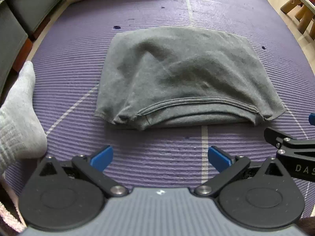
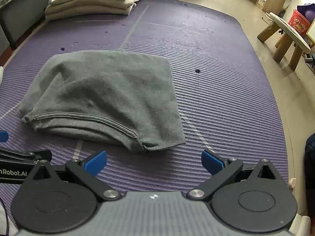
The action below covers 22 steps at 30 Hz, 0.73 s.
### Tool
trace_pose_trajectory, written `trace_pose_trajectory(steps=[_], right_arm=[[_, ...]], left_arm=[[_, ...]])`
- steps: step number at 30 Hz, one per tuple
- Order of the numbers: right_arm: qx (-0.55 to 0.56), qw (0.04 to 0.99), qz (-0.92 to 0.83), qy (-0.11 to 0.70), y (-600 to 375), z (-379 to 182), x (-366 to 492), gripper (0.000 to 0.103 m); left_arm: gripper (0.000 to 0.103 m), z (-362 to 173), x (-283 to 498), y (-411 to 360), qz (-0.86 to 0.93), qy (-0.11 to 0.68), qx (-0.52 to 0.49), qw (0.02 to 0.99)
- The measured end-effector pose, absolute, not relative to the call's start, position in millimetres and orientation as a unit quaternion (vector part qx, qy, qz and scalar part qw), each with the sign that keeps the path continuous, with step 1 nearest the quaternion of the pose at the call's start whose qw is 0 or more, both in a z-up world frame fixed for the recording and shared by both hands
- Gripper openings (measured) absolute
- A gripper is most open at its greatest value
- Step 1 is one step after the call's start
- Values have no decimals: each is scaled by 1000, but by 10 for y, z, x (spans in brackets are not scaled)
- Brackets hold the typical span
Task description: Fold clothes
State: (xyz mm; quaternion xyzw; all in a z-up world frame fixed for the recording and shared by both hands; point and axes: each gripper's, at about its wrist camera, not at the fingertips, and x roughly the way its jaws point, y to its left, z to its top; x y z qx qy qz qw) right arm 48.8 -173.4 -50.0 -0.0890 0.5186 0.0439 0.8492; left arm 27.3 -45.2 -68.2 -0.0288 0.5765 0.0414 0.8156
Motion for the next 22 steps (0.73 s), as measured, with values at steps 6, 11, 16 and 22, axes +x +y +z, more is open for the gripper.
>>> trace_pose_trajectory(steps=[6,11,16,22], right_arm=[[-89,848,45,520,-1736,-506,488,102],[-90,847,47,521,-1725,-511,486,102],[-92,846,48,523,-1715,-526,489,102],[-94,845,49,525,-1705,-536,489,102]], left_arm=[[103,-688,278,-451,43,577,-27,815],[103,-689,282,-448,45,577,-27,815],[103,-697,270,-451,47,578,-25,814],[103,-688,261,-458,49,574,-19,817]])
